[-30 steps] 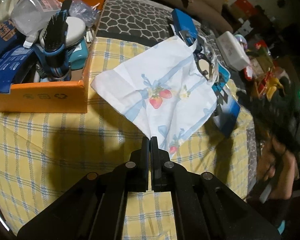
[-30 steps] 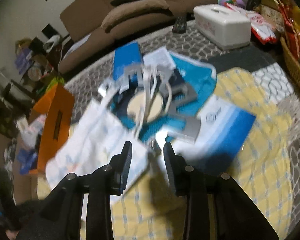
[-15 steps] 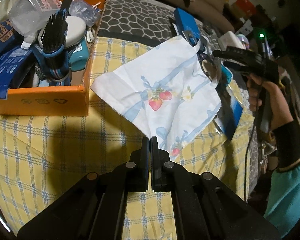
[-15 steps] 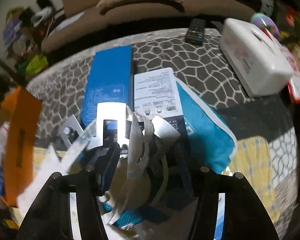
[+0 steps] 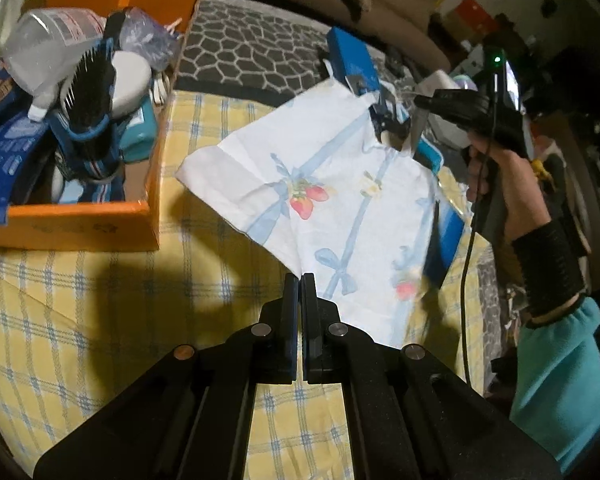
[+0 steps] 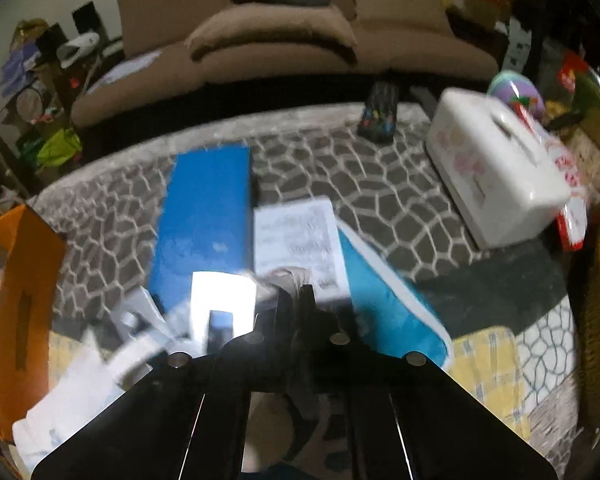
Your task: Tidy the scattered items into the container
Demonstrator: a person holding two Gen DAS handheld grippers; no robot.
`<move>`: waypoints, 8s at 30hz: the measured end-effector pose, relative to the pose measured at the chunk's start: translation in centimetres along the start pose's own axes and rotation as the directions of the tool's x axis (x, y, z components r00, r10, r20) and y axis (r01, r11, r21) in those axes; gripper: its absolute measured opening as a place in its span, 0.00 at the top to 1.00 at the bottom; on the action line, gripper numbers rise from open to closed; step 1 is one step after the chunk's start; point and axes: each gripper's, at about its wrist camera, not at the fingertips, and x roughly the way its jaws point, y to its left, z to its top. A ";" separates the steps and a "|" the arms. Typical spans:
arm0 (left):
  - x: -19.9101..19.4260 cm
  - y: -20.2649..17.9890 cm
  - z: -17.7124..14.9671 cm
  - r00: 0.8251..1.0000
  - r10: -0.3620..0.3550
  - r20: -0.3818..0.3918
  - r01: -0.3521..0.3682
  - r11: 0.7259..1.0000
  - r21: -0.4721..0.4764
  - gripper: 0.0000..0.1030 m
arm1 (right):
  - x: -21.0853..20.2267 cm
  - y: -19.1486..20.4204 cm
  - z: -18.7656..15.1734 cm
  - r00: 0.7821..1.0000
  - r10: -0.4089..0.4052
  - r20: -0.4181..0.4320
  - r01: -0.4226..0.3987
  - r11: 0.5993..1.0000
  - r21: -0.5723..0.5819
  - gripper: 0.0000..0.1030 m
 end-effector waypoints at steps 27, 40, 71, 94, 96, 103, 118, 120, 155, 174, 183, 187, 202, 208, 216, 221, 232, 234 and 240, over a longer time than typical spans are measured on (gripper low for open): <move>-5.0 -0.5 1.1 0.982 -0.094 0.162 0.089 0.995 0.041 0.99 | -25.3 4.1 -3.2 0.876 0.297 0.380 -0.248 0.953 -0.173 0.98; -8.4 3.6 2.5 0.975 0.007 0.220 0.007 0.998 -0.063 0.99 | -19.4 7.5 -26.2 0.952 0.271 -0.141 -0.280 0.959 -0.045 0.98; -8.1 3.5 2.2 0.976 0.079 0.204 -0.075 0.997 -0.028 0.99 | 0.3 5.1 -4.3 0.988 0.122 -0.092 -0.107 0.982 0.155 0.69; -7.3 3.3 2.4 0.976 0.092 0.199 -0.096 0.995 0.009 0.99 | -11.1 7.3 -1.9 0.885 0.383 0.265 -0.375 0.923 -0.080 0.98; -7.4 3.4 2.4 0.977 0.091 0.194 -0.094 0.996 0.003 0.99 | -12.8 7.5 -3.3 0.892 0.381 0.242 -0.368 0.925 -0.100 0.98; -8.7 3.4 1.8 0.990 0.004 0.142 -0.004 1.000 0.001 0.99 | -18.8 2.8 -9.5 0.910 0.376 0.174 -0.389 0.920 0.042 0.98; -5.6 1.2 -3.9 0.980 0.177 -0.087 -0.161 0.973 0.164 0.99 | -11.4 -0.4 -18.2 0.986 -0.011 -0.167 0.031 0.992 0.122 0.85; -5.0 1.0 -4.4 0.976 0.202 -0.081 -0.186 0.968 0.171 0.99 | -11.5 -0.6 -18.0 0.986 -0.058 -0.159 0.076 0.991 0.114 0.57; 0.5 4.9 -3.9 0.918 0.351 -0.186 -0.328 0.934 0.143 0.72 | -4.7 1.7 -20.3 0.929 -0.165 -0.333 0.122 0.982 -0.145 0.35; 0.5 5.2 -3.5 0.927 0.324 -0.188 -0.306 0.945 0.116 0.93 | -4.9 1.8 -19.9 0.940 -0.065 -0.334 0.038 0.995 -0.089 0.78; -0.8 4.5 -3.5 0.932 0.336 -0.139 -0.314 0.937 0.154 0.98 | -7.0 1.6 -18.3 0.968 -0.033 -0.248 0.026 0.999 -0.034 0.92; -1.9 4.2 -3.2 0.944 0.309 -0.119 -0.289 0.944 0.158 0.98 | -8.7 1.5 -17.6 0.982 -0.051 -0.180 0.049 0.999 -0.015 0.92; -3.5 4.5 -2.0 0.950 0.311 -0.027 -0.305 0.943 0.135 0.98 | -10.7 0.3 -16.7 0.983 -0.161 -0.084 0.160 0.987 -0.017 0.92; -4.3 4.6 -1.4 0.946 0.323 0.030 -0.324 0.938 0.122 0.98 | -11.6 -0.1 -16.5 0.980 -0.191 -0.049 0.190 0.982 -0.016 0.92; -6.1 3.5 -0.9 0.950 0.285 0.127 -0.303 0.940 0.153 0.98 | -13.4 0.3 -16.4 0.987 -0.159 -0.019 0.159 0.987 0.001 0.93; -9.4 3.2 0.6 0.954 0.200 0.224 -0.237 0.959 0.156 0.98 | -15.6 2.2 -15.0 0.995 -0.096 0.034 0.097 0.995 -0.013 0.93; -19.1 17.3 6.3 0.879 0.219 0.423 -0.127 0.964 -0.235 0.98 | -23.8 19.5 0.6 0.952 0.110 0.287 -0.030 0.962 -0.271 0.93; -19.7 20.2 6.5 0.881 0.233 0.412 -0.109 0.947 -0.304 0.98 | -24.7 23.5 3.3 0.936 0.144 0.320 -0.033 0.944 -0.329 0.93; -18.6 22.7 6.0 0.901 0.309 0.304 -0.184 0.908 -0.376 0.98 | -19.8 34.2 8.3 0.954 0.188 0.231 -0.069 0.894 -0.442 0.93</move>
